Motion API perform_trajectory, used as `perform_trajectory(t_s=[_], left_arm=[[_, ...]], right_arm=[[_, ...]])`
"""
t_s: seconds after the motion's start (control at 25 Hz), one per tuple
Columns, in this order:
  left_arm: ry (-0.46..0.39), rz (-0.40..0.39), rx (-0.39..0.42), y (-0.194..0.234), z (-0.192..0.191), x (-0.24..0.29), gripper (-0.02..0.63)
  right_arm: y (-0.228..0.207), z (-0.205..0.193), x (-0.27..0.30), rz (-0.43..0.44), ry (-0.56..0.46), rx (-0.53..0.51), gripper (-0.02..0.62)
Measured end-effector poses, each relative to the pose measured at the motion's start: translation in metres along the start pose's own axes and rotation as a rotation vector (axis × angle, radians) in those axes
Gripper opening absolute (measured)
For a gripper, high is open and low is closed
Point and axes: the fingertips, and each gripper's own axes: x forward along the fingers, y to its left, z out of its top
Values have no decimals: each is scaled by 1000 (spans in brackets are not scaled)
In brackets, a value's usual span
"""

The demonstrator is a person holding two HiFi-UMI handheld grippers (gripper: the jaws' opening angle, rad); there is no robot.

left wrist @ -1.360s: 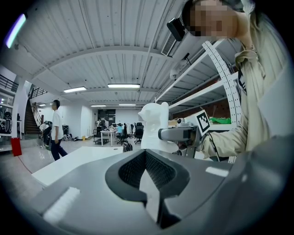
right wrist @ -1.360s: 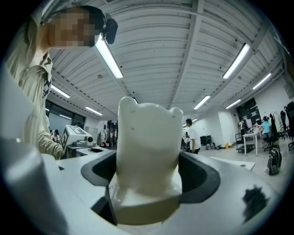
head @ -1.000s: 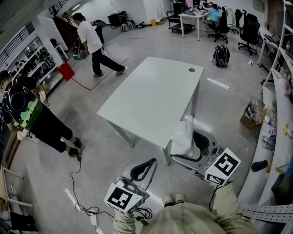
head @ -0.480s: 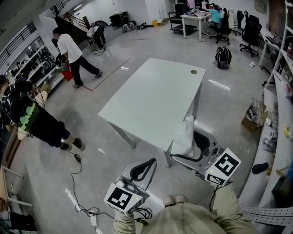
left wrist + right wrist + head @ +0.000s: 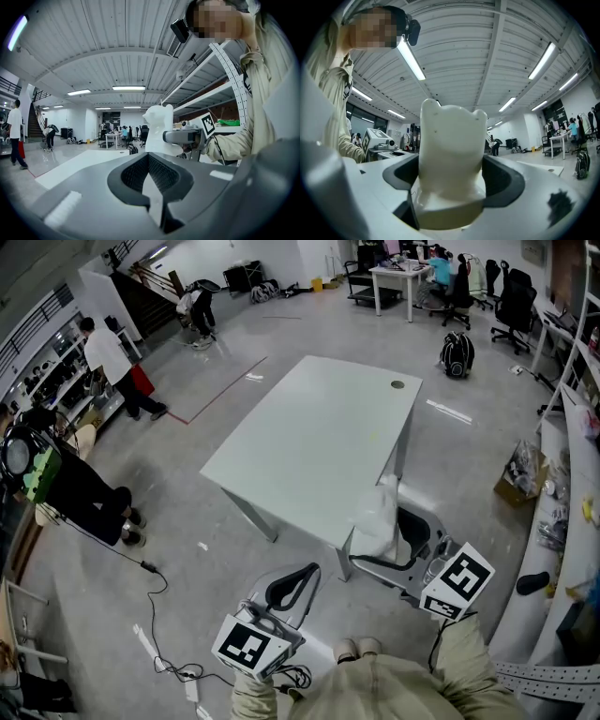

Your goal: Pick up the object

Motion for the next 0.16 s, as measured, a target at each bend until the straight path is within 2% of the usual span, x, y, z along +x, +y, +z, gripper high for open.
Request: perform_trajectory(t_s=[0.16], left_arm=[[17, -4, -17, 0, -4, 0, 6]], right_arm=[[0, -3, 1, -3, 2, 2, 431]])
